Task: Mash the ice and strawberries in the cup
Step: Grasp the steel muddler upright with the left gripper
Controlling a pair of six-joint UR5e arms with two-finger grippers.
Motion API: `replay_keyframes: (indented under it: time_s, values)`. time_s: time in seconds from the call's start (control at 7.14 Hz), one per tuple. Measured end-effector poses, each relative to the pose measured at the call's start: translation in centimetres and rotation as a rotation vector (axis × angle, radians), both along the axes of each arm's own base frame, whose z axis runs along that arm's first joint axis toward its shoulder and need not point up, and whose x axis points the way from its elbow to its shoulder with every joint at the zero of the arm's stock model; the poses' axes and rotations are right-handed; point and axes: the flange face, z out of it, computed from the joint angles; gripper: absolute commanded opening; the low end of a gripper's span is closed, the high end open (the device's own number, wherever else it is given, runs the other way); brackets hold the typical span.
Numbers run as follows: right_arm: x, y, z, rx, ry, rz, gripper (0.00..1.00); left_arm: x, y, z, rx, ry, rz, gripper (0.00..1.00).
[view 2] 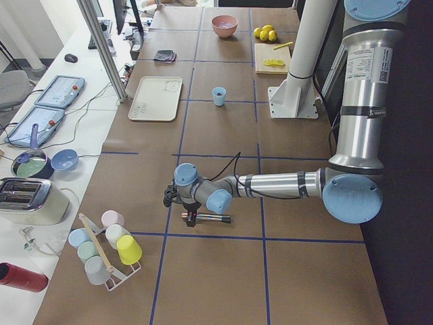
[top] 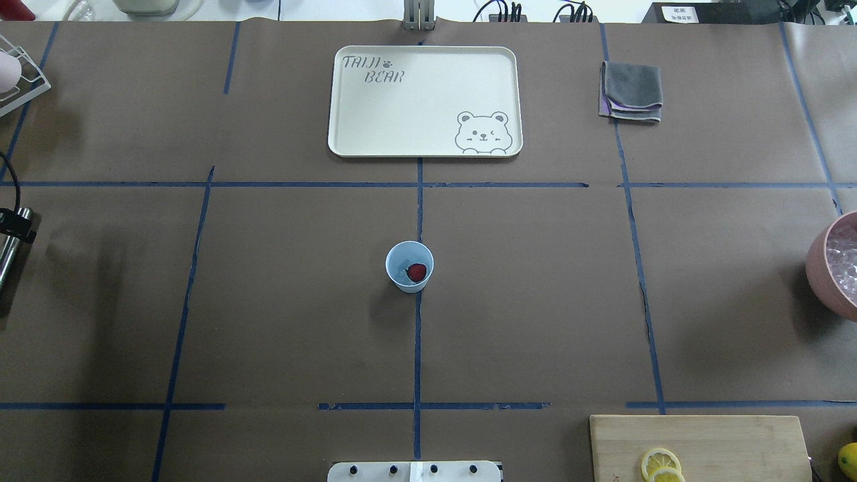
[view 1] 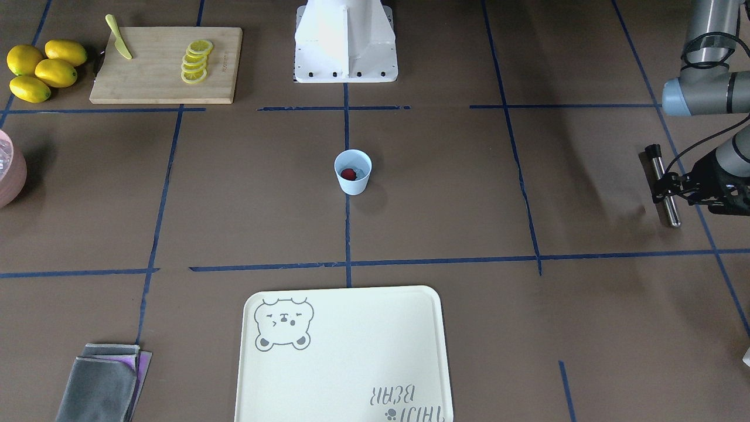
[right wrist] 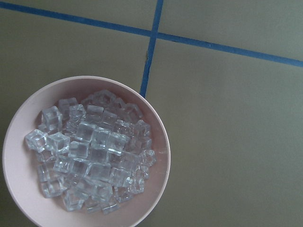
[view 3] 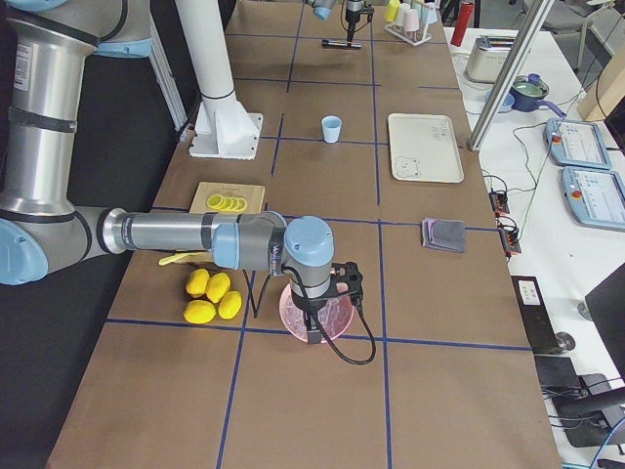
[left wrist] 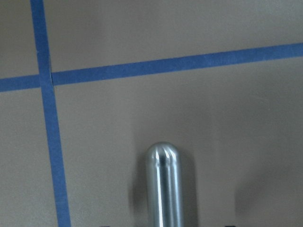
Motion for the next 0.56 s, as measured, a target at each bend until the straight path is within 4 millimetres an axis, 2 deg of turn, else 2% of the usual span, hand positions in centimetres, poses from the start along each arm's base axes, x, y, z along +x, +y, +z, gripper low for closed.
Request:
replay_keyframes:
  time_s: [0.28, 0.42, 0.56]
  values:
    - [0.01, 0.01, 0.07, -0.002, 0.001, 0.000, 0.99, 0.04, -0.01, -0.11, 0.001, 0.002, -0.002, 0.20]
    - [0.01, 0.02, 0.07, -0.002, 0.001, 0.000, 0.99, 0.04, -0.02, -0.19, 0.003, 0.003, -0.004, 0.16]
    - [0.00, 0.02, 0.08, -0.003, 0.000, 0.000, 0.99, 0.00, -0.01, -0.18, 0.005, 0.002, -0.006, 0.17]
